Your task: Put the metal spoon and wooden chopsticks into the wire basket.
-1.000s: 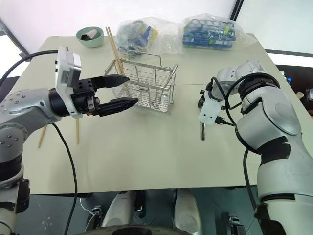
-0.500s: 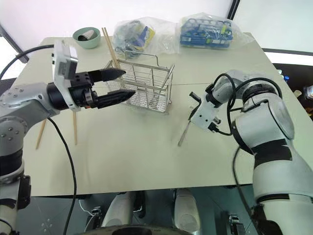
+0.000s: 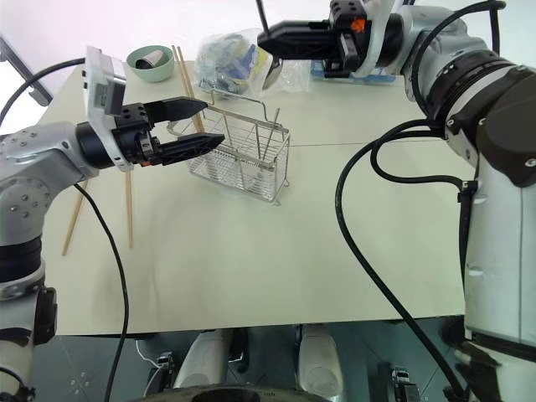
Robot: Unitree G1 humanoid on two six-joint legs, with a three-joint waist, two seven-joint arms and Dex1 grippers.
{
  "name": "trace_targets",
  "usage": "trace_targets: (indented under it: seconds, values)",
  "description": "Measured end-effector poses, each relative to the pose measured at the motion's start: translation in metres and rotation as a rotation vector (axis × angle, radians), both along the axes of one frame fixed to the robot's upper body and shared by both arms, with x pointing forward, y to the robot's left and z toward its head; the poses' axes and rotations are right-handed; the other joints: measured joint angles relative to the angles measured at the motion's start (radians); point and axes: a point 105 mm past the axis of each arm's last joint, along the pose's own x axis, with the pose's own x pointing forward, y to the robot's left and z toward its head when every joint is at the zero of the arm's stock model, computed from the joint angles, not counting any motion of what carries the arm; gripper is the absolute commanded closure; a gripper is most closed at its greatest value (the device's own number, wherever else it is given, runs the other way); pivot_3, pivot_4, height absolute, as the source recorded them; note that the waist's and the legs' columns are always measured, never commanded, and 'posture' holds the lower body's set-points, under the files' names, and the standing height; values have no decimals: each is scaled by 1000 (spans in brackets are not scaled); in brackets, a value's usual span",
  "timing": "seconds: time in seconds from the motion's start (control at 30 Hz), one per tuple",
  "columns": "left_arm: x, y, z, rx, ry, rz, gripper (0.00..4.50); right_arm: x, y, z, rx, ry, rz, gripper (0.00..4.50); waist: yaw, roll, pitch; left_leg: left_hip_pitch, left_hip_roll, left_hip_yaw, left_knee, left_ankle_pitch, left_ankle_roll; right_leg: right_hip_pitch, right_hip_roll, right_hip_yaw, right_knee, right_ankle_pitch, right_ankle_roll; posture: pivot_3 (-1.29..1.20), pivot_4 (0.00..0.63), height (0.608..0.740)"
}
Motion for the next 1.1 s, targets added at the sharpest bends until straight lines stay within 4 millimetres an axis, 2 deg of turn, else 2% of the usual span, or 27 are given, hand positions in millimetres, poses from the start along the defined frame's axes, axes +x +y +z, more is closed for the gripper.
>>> trace_targets:
  seconds: [0.1, 0.37, 0.43, 0.63, 0.73, 0.83, 1.0, 1.1]
  values:
    - [1, 1, 1, 3, -11, 6, 584, 5, -4, -7, 18, 52, -29, 4479, 0, 1, 0, -1, 0, 0, 0, 0, 0, -2, 0, 0, 1, 0, 0, 0, 150, 707]
    - [3, 3, 1, 2, -14, 27, 584, 9, -3, -14, 20, 55, -53, 4479, -1, 1, 0, -4, 0, 1, 0, 0, 0, -5, 0, 0, 2, 0, 0, 0, 150, 707]
    - [4, 4, 2, 2, -15, 30, 584, 13, 2, -25, 9, 72, -60, 4479, -2, 1, 0, -4, 0, 1, 1, 0, 0, -5, 0, 0, 3, 0, 0, 0, 150, 707]
    - [5, 4, 2, -3, -19, 50, 584, 24, 25, -81, -26, 113, -76, 4479, 1, 0, 0, -5, 0, 1, 2, 1, 0, -5, 0, 0, 4, 0, 0, 0, 150, 707]
    - [6, 5, 2, -5, -20, 56, 584, 29, 25, -91, -24, 114, -124, 4479, 2, 0, 0, -5, 0, 0, 2, 1, 0, -5, 0, 0, 3, 0, 0, 0, 150, 707]
    - [6, 5, 4, -6, -24, 59, 584, 34, 22, -93, -7, 121, -174, 3476, 0, 0, 0, -5, 0, 0, 2, 1, 0, -5, 0, 0, 4, 0, 0, 0, 150, 707]
    - [7, 6, 4, -6, -25, 70, 584, 38, 16, -103, -3, 153, -216, 1002, -1, 0, 0, -5, 0, 0, 2, 1, 0, -5, 0, 0, 4, 0, 0, 0, 150, 707]
    - [9, 7, 6, -6, -33, 86, 584, 39, 13, -103, -2, 167, -223, 1002, 1, 0, 0, -5, 0, 0, 2, 1, 0, -5, 0, 0, 4, 0, 0, 0, 150, 707]
